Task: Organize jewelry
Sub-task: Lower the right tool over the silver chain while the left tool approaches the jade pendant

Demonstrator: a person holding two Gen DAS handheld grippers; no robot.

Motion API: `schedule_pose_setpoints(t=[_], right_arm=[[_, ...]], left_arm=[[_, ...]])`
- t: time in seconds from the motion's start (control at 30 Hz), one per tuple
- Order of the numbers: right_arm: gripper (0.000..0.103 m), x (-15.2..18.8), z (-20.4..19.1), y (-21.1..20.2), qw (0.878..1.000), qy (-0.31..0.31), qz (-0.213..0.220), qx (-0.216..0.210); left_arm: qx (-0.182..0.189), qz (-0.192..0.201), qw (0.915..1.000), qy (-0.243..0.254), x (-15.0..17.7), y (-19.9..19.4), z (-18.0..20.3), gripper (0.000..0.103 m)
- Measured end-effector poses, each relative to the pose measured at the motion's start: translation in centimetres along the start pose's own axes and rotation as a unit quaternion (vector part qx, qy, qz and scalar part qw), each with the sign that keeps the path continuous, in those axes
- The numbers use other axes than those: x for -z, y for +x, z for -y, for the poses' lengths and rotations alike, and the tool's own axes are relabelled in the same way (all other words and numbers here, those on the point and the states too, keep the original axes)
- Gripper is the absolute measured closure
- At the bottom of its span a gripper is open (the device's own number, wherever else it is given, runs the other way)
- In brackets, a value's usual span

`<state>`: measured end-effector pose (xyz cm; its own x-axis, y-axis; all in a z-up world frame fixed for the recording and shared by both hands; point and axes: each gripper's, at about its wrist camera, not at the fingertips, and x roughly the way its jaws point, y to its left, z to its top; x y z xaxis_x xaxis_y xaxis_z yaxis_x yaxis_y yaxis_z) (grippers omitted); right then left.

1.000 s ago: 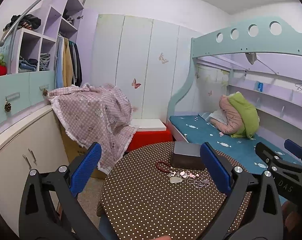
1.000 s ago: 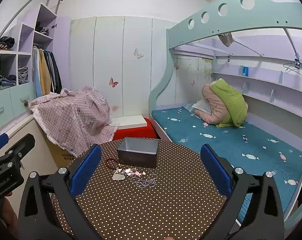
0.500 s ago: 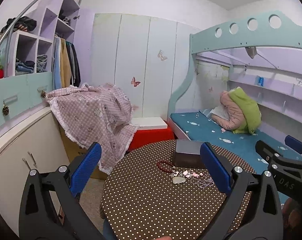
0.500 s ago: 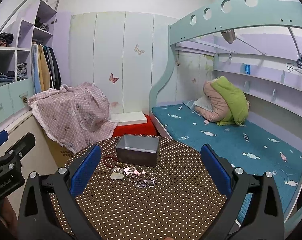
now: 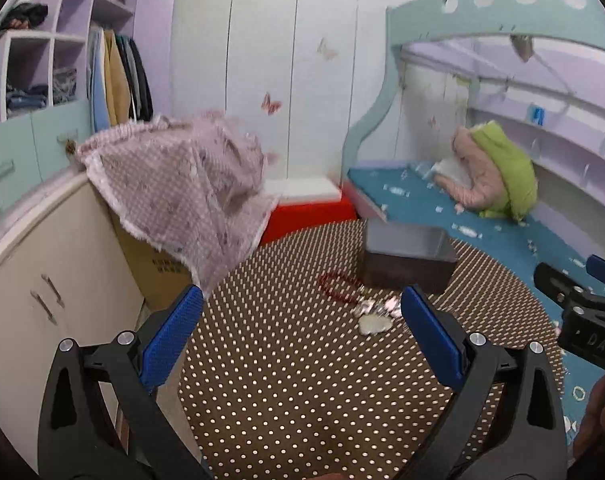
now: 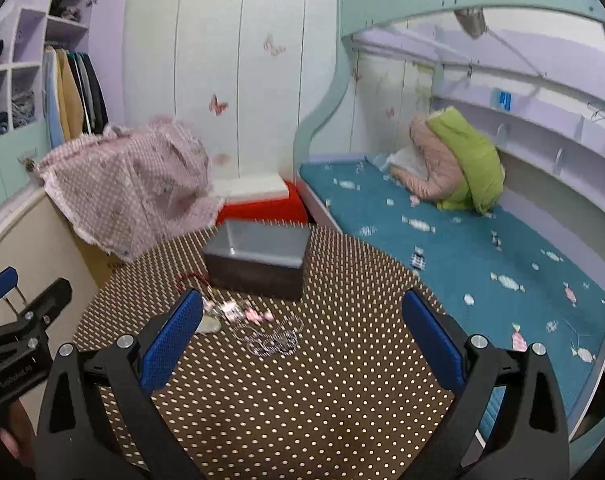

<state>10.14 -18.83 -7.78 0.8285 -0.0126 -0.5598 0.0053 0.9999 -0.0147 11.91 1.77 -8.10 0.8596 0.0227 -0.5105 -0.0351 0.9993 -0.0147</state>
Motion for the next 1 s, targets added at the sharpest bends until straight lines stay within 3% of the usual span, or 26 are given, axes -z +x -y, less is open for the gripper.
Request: schedule_pose_setpoints(t=[0.37, 0.6, 0.7, 0.83, 0.9, 1.0], right_arm=[[0.007, 2.6, 0.2, 10.2, 0.990, -0.017, -0.133, -0.045], [0.008, 4.0, -0.1, 14.3, 0.980, -0.038, -0.183, -0.063], [0.029, 4.6, 0.2, 14.9, 0.979, -0.039, -0.187, -0.075], [0.074, 4.2, 0.8, 14.4, 0.979, -0.046, -0.177, -0.093], [0.082, 4.1, 1.1, 14.3, 0.977, -0.049, -0.179, -0.107], [0.085, 4.1, 1.9, 14.0, 0.975, -0.043, -0.179, -0.123]], left_arm=[[-0.003, -0.099, 0.9948, 0.021, 2.4, 9.7, 1.5, 0.005], [-0.007, -0.145, 0.9891, 0.026, 3.7, 13.4, 2.7, 0.005], [-0.004, -0.156, 0.9875, 0.026, 3.7, 14.5, 3.0, 0.005], [0.003, -0.168, 0.9853, 0.031, 3.7, 16.1, 4.0, 0.005], [0.008, -0.174, 0.9842, 0.033, 3.7, 16.9, 4.5, 0.005], [0.015, -0.184, 0.9820, 0.040, 3.8, 18.1, 5.7, 0.005]])
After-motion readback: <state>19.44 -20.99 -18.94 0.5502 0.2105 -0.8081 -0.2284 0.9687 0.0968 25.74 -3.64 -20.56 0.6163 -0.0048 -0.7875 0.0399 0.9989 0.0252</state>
